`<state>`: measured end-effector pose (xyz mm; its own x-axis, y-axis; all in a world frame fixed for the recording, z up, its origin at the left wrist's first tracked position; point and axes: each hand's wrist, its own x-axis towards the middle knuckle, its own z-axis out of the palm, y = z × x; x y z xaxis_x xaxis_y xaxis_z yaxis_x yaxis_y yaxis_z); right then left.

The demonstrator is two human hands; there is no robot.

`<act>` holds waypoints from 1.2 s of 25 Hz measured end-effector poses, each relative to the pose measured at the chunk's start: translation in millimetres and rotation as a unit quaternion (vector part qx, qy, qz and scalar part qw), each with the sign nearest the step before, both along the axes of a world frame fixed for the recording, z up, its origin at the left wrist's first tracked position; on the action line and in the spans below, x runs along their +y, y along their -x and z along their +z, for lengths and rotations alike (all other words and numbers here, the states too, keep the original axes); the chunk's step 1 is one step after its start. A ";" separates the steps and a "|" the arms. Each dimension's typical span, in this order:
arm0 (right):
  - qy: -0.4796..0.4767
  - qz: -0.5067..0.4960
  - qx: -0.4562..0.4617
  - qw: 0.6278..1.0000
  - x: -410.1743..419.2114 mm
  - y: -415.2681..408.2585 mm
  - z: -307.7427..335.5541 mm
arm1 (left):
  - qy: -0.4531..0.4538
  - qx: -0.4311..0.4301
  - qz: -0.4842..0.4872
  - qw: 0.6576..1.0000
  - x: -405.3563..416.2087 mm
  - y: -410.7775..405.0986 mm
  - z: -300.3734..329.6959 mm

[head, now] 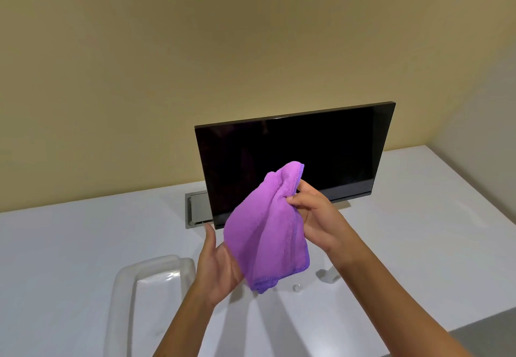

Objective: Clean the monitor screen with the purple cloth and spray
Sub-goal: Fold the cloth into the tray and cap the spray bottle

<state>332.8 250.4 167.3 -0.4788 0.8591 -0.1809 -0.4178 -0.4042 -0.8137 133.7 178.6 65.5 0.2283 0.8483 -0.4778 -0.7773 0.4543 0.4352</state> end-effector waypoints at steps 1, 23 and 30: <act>0.015 -0.007 0.016 1.000 1.1 -4.0 0.2 | -0.018 -0.018 -0.014 1.000 -2.5 -2.5 1.0; 0.022 -0.060 -0.253 0.965 -10.1 -54.7 -42.5 | -0.112 0.492 0.052 0.862 21.2 24.0 53.4; -0.050 -0.027 -0.328 0.943 -7.5 -53.9 -32.2 | -0.198 0.507 -0.031 0.838 18.7 40.1 71.8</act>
